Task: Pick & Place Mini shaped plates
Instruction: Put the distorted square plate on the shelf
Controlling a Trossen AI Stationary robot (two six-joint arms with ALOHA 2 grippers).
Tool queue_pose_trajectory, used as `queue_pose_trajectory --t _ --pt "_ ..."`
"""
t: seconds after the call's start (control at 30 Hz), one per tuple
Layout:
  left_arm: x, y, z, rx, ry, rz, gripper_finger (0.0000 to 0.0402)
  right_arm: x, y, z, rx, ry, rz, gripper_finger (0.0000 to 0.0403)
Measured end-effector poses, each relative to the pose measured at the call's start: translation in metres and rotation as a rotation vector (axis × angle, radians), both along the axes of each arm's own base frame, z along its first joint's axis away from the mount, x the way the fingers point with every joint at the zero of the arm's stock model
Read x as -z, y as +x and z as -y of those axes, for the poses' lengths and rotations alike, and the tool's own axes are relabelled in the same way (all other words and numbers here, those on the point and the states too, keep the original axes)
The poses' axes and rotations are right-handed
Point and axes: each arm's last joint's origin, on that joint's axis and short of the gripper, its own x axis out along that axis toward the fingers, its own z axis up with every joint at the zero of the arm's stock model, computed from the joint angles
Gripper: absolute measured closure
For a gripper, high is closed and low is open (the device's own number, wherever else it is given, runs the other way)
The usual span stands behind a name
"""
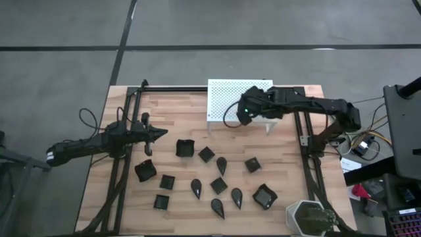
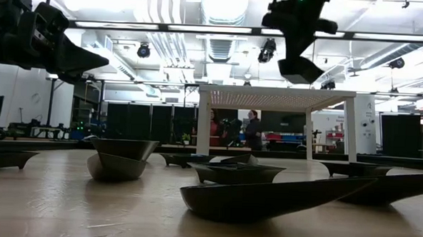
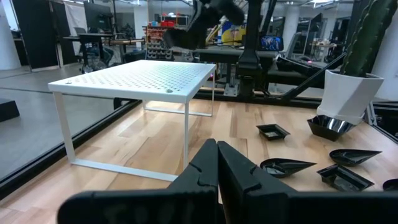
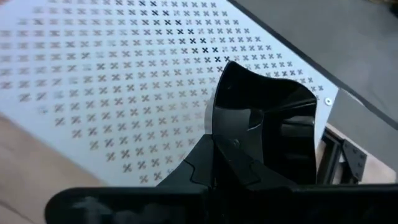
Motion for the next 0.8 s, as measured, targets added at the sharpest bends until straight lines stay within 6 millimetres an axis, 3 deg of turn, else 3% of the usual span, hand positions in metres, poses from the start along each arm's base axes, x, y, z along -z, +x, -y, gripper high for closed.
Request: queue_pose_trajectory --t 0.2,0.43,0.8 --pt "0.0 0.0 0.0 0.0 0.0 0.0 0.0401 0.013 0.005 0.024 0.12 0.033 -0.09 0.0394" --pt "0.0 0.0 0.0 0.0 0.0 0.0 0.0401 0.025 0.017 0.042 0.138 0.063 -0.157 0.0394" --pt "0.0 0.0 0.0 0.0 0.0 0.0 0.0401 0.025 0.012 0.067 0.214 0.063 -0.173 0.0394"
